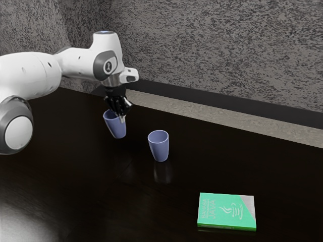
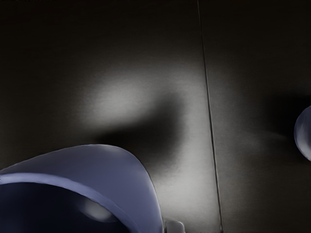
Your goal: Place the left cup onto the right cup
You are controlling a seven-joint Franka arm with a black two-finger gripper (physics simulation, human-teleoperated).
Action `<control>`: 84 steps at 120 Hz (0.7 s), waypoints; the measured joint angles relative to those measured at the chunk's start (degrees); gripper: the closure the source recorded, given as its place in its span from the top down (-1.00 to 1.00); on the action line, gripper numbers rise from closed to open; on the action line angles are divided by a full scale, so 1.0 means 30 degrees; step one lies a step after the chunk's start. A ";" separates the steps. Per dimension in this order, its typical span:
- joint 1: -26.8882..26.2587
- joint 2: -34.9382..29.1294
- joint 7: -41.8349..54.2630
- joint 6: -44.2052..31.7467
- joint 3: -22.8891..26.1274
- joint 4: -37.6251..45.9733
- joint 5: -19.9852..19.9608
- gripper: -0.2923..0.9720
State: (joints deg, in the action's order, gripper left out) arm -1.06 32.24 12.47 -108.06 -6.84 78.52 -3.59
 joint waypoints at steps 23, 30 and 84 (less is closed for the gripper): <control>-0.2233 -0.1594 -0.0124 0.0580 -0.0535 0.0533 0.0811 -0.70; -0.2760 -0.1998 -0.0182 0.0750 -0.0626 0.0548 0.1064 -0.70; -0.5802 -0.3275 -0.0802 0.1637 -0.1026 0.0518 0.2117 -0.70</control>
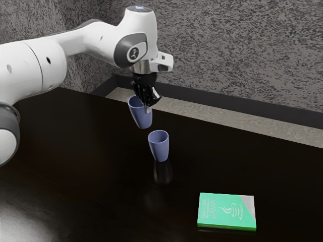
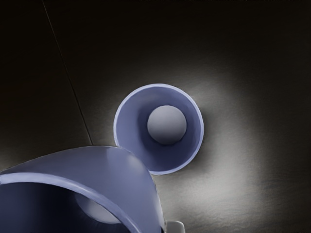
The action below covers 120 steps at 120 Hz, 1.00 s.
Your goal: Place the left cup onto the right cup
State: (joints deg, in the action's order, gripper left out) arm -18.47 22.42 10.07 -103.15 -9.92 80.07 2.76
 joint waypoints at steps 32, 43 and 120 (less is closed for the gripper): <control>-0.0777 0.0378 -0.0480 0.0032 0.0340 -0.0321 0.0194 -0.70; -0.0786 0.0746 -0.0622 0.0010 0.0437 -0.0565 0.0210 -0.70; 0.0298 0.2720 -0.1188 -0.0050 0.1495 -0.1968 0.0419 -0.70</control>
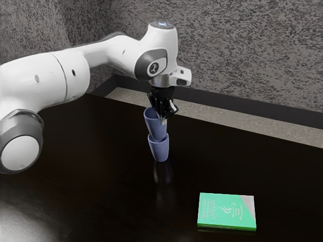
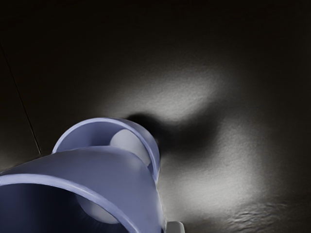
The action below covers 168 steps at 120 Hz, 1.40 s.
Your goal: Place the left cup onto the right cup
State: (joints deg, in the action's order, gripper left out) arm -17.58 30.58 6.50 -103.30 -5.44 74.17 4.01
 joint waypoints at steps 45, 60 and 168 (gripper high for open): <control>0.0594 0.0965 -0.0134 -0.0086 0.0364 -0.0552 0.0038 -0.70; 0.0764 0.1456 -0.0159 -0.0110 0.0508 -0.0837 0.0026 -0.68; 0.0156 -0.6636 -0.0179 0.1591 0.0447 0.4270 -0.0414 0.51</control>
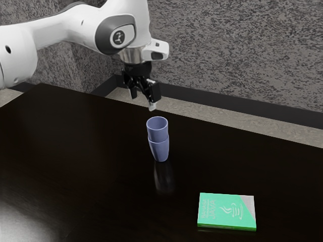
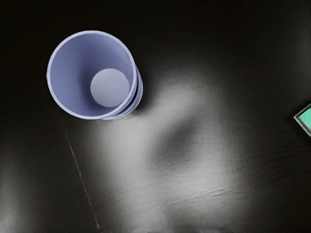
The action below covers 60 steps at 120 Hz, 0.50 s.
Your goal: Place the left cup onto the right cup
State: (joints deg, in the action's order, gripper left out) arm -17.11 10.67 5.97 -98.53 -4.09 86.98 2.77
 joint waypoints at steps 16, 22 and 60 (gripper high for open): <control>-0.0250 -0.1224 -0.0136 0.0531 -0.0719 0.0873 -0.0004 0.52; -0.0254 -0.1543 -0.0222 0.0773 -0.0935 0.0993 -0.0008 0.53; 0.0202 -0.3350 -0.0948 0.2748 -0.1714 0.1218 0.0141 0.54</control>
State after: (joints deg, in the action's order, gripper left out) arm -16.50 0.62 3.12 -90.28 -9.24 90.63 3.20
